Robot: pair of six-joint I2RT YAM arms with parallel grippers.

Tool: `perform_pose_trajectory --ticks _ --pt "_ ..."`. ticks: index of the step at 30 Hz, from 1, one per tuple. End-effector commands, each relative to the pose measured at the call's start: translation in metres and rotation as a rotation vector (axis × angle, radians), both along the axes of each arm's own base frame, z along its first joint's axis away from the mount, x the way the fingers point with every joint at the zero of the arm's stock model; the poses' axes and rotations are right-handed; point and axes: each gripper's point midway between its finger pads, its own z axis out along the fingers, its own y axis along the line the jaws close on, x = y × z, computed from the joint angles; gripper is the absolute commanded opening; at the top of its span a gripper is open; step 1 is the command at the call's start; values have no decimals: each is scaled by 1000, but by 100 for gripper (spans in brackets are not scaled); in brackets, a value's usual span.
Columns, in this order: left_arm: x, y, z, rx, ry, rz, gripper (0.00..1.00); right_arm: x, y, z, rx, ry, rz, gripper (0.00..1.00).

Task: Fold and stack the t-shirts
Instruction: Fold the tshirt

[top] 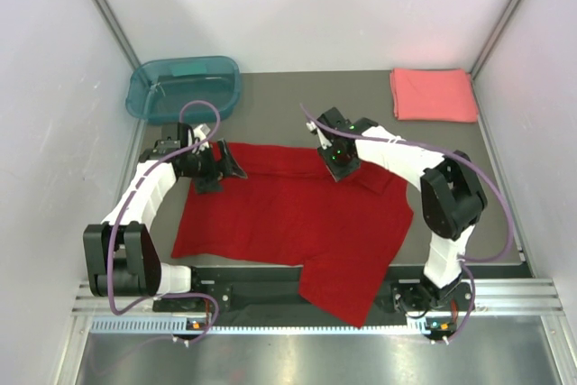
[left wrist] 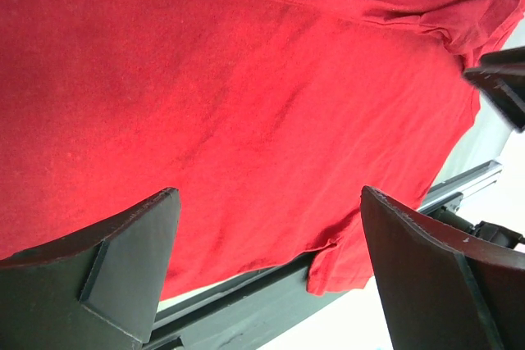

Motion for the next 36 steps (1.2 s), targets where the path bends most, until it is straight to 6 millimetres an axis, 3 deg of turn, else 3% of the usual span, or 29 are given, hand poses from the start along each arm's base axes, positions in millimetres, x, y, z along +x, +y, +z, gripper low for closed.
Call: perform_pose_trajectory --ticks 1,11,20,23,31,36 --pt "5 -2 3 -28 -26 2 95 0 6 -7 6 -13 13 31" --pt "4 -2 2 -26 -19 -3 95 14 -2 -24 -74 -55 22 34" --pt "3 -3 1 -27 -12 -8 95 22 -6 -34 -119 -63 15 31" --pt "3 -3 1 -27 -13 -9 95 23 -8 -35 -133 -67 10 28" --pt "1 -2 0 -25 -8 -12 95 26 -9 -35 -141 -67 5 8" --pt "0 -2 0 -21 -9 -15 95 23 -5 -14 -94 -68 7 0"
